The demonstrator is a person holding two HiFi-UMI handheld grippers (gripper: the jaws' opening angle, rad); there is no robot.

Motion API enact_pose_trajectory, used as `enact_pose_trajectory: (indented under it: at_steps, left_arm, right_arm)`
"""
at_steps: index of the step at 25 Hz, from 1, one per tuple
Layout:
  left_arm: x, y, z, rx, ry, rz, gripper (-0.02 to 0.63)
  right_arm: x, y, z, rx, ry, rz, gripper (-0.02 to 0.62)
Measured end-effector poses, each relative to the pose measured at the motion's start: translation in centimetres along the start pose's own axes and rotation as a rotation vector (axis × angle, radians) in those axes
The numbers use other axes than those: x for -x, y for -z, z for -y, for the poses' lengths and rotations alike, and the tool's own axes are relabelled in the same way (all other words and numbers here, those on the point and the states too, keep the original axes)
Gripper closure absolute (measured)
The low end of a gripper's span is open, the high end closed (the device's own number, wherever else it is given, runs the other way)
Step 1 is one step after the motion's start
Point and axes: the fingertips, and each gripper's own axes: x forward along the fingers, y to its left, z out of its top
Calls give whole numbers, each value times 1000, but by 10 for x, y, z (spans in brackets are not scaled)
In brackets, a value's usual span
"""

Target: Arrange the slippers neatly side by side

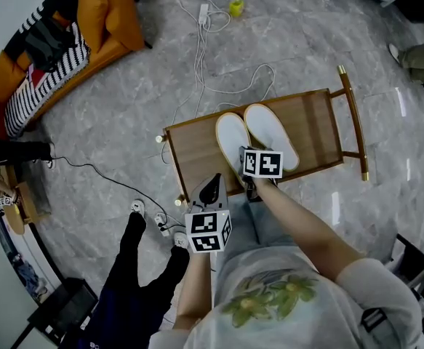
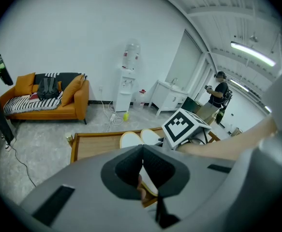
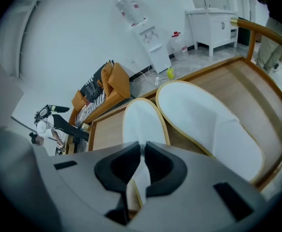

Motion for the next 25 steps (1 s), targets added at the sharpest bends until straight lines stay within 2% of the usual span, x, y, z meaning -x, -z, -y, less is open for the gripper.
enact_pose_trajectory:
  at_steps: [8,13,15,21,25]
  left_arm:
    - [1,3,-1,-6,4,-4,591]
    - [3,3,-2,-4,1,-8,591]
    - [3,3,-2,-5,1,-7,591]
    - [4,-2,2,-17,1,11,591]
    - [8,-13,5,-27,1,39,591]
  right_arm:
    - [-7,3,-1,-67,-8,-1,561]
    - [-8,2,-3,-34,-35,-2,557]
    - [-6,1,-4,-16,-51,0,528]
    - [7,-9,-10,165,-45,36,425]
    - [29,-24,-22,293,-53,101,403]
